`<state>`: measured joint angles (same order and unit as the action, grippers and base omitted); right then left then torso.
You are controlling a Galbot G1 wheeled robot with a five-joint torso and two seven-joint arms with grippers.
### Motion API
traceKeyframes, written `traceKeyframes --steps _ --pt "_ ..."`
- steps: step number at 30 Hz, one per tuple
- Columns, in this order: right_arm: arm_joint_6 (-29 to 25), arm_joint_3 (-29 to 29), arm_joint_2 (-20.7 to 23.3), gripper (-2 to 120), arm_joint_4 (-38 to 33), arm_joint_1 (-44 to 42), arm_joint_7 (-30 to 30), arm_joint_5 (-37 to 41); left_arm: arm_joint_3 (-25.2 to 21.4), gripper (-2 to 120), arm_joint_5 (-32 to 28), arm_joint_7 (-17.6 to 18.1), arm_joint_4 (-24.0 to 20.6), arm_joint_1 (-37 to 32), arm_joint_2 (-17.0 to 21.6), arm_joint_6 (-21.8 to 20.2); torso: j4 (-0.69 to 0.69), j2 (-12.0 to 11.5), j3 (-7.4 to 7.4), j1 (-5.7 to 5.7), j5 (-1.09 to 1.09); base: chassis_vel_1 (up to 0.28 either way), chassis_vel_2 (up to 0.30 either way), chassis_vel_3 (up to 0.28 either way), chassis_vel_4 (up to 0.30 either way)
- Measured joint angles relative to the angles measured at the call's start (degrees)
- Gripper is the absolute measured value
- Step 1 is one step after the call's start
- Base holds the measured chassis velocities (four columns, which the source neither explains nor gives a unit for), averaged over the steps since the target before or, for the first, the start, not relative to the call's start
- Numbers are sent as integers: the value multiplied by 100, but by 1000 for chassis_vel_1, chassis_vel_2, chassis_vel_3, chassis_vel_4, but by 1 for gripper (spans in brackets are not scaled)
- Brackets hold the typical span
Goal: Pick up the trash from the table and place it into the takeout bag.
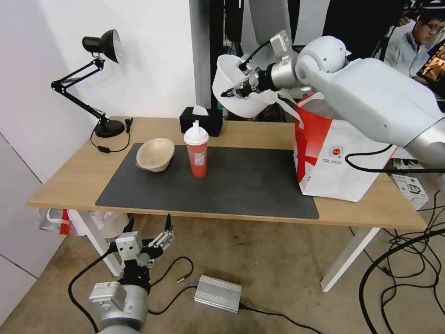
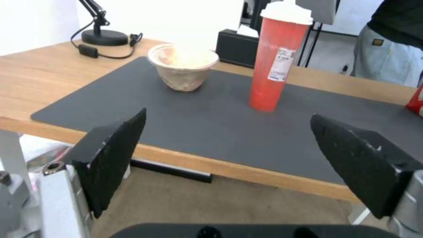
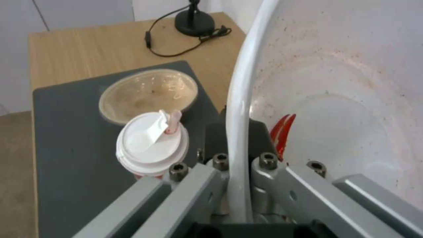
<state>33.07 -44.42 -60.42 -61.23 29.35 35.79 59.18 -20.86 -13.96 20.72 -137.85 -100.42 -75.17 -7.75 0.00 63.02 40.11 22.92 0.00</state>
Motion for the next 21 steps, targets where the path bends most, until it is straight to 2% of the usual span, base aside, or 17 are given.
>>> traceKeyframes --steps 21 --pt "-5 -31 -66 0 125 186 60 39 6 100 -17 0 -30 18 31 0 0 0 0 0 0 0 0 0 0"
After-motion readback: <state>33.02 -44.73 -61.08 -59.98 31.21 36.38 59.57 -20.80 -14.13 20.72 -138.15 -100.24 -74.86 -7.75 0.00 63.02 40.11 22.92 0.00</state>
